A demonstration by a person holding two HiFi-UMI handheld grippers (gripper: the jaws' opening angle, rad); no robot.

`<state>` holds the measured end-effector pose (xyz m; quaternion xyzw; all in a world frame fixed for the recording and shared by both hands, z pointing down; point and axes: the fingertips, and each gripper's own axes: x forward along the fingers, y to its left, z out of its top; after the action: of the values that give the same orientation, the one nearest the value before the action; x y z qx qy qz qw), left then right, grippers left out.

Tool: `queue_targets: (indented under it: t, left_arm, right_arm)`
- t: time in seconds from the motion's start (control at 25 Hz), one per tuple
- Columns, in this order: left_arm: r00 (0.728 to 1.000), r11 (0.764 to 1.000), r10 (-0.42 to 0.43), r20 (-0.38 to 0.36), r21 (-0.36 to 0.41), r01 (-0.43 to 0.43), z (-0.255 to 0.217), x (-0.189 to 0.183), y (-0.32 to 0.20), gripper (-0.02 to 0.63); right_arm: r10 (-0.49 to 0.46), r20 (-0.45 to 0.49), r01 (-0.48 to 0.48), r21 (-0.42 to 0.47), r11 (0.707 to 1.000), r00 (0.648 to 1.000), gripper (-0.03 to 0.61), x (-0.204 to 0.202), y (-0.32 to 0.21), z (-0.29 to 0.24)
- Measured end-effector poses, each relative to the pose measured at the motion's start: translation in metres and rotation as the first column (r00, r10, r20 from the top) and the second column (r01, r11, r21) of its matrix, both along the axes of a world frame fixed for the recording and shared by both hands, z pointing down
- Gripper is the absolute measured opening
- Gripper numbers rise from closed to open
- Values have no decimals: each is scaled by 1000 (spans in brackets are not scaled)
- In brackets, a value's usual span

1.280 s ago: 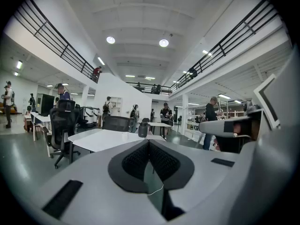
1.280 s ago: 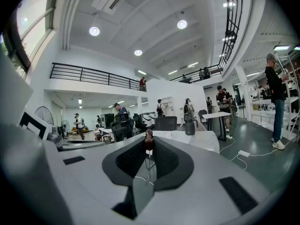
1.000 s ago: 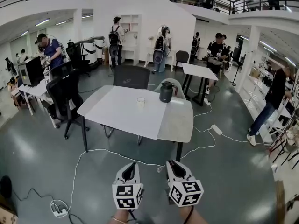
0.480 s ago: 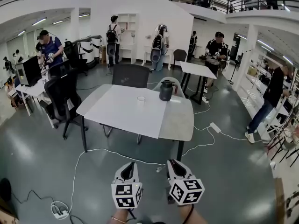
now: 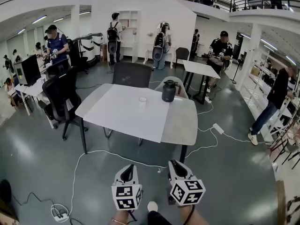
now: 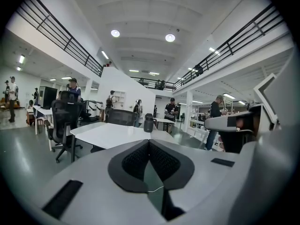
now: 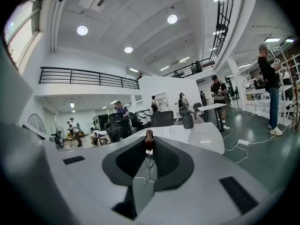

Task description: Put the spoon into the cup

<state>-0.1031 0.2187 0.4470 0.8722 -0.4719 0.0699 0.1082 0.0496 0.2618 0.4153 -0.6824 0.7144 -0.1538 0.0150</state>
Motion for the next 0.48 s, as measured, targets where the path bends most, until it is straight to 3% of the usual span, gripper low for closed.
queue_targets:
  t: [0.48]
  left_arm:
    - [999, 997, -48, 3, 60, 48, -26, 48, -115, 18]
  right_arm:
    - [-53, -9, 53, 60, 997, 999, 64, 51, -120, -26]
